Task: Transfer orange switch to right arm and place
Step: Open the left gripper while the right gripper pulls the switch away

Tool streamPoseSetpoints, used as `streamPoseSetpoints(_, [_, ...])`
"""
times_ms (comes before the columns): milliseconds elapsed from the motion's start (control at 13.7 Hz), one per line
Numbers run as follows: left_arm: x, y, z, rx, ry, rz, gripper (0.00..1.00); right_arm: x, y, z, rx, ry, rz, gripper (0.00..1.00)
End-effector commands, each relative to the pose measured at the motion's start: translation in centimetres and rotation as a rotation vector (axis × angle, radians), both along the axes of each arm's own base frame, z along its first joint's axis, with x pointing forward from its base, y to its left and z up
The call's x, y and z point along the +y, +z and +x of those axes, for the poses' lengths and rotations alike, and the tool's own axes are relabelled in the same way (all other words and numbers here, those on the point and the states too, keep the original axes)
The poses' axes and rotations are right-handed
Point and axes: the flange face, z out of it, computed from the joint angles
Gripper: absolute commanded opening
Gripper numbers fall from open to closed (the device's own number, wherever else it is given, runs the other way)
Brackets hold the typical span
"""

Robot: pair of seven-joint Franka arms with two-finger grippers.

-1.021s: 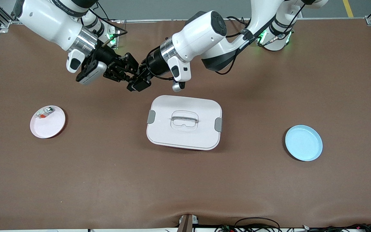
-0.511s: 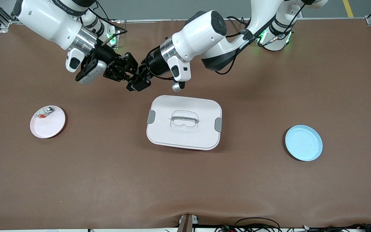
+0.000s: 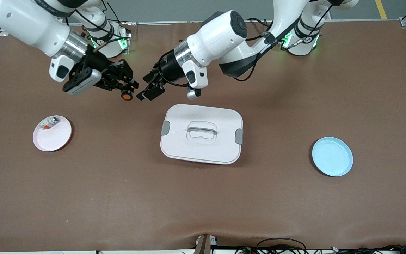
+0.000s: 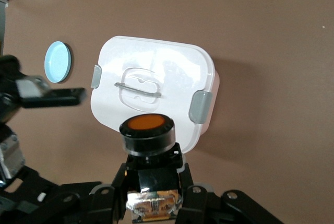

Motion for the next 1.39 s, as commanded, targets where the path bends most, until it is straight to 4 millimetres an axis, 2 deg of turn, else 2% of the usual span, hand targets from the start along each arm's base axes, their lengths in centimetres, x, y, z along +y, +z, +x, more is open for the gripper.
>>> streamPoseSetpoints(0, [0.6, 0.8, 0.3, -0.011, 0.001, 0.008, 1.0, 0.1, 0.2, 0.2, -0.008, 0.015, -0.015, 0.0])
streamPoseSetpoints(146, [0.9, 1.0, 0.4, -0.02, 0.002, 0.012, 1.0, -0.6, 0.3, 0.7, -0.023, 0.024, -0.018, 0.0])
streamPoseSetpoints(365, [1.9, 2.3, 0.6, -0.099, -0.024, 0.069, 1.0, -1.9, -0.1, 0.7, -0.001, 0.051, -0.081, 0.0])
streamPoseSetpoints(584, [1.8, 3.6, -1.2, -0.259, -0.141, 0.256, 1.0, -3.9, -0.1, 1.2, 0.025, 0.047, -0.127, 0.0])
streamPoseSetpoints(875, [2.5, 4.8, -2.5, -0.332, -0.251, 0.407, 1.0, -6.1, 0.1, 1.1, 0.08, 0.074, -0.23, 0.0])
streamPoseSetpoints(1313, [6.5, 6.7, -2.1, -0.494, -0.561, 0.616, 1.0, -10.5, 1.2, 1.4, 0.122, 0.089, -0.386, 0.0])
